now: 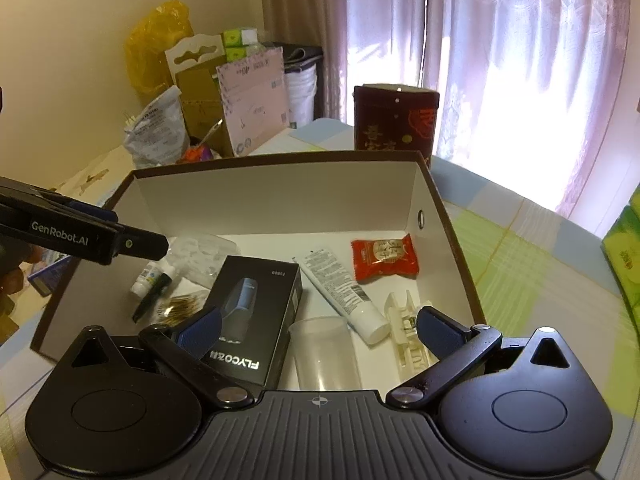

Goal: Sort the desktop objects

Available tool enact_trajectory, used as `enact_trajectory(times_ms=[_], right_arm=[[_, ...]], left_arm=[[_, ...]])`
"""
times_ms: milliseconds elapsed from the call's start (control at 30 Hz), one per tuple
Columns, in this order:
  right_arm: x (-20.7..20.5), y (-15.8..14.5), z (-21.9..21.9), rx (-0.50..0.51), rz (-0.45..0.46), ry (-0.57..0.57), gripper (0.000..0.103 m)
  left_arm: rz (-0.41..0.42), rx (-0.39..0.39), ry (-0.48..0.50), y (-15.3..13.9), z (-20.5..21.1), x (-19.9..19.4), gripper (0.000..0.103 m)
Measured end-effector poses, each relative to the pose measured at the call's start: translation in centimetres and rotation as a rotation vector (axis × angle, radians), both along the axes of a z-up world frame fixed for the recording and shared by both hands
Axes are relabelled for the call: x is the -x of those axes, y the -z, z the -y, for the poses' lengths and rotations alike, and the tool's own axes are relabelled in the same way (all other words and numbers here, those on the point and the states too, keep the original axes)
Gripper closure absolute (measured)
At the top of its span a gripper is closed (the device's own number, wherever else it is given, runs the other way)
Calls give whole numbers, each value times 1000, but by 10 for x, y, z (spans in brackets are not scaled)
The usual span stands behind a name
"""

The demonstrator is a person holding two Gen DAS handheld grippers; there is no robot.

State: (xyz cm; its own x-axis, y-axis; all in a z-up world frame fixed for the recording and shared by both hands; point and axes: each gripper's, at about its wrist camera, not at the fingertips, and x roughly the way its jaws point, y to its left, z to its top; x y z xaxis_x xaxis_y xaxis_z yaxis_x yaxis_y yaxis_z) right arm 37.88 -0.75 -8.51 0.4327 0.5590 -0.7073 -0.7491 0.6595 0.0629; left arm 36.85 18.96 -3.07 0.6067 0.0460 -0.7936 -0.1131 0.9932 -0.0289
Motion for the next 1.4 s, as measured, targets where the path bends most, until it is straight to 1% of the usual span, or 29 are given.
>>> enact_trajectory(times_ms=[167,333,367,433,533,667,833,1067,1200,1400], right_arm=[[14,-7,16,-16,22,32,2],[30,-14,35,-43,22,57,2],[34,-16,39,-50,23,64,2],[41,-20,46,-62,28,77,2],[54,-26,57,-72,54,82,2],[70,-35,71,-79,83,87,2],[88,-47,89,-119,83,71,2],[112,-61,111,-136,112,36,2],[126,-68,121,-146,120,19,2],[148,-74,136,-154,123,-4,2]], left_arm=[[30,-21,-26,-14,12,17,12],[77,-98,-51,-30,28,40,5],[86,-104,-58,-32,30,46,3],[102,-110,-72,-38,36,58,3],[120,-115,-91,-46,45,76,1],[144,-133,-113,-55,60,103,1],[178,-137,-143,-70,76,136,1],[211,-151,-182,-89,103,179,1],[215,-156,-199,-93,119,201,1],[207,-143,-220,-93,135,230,1]])
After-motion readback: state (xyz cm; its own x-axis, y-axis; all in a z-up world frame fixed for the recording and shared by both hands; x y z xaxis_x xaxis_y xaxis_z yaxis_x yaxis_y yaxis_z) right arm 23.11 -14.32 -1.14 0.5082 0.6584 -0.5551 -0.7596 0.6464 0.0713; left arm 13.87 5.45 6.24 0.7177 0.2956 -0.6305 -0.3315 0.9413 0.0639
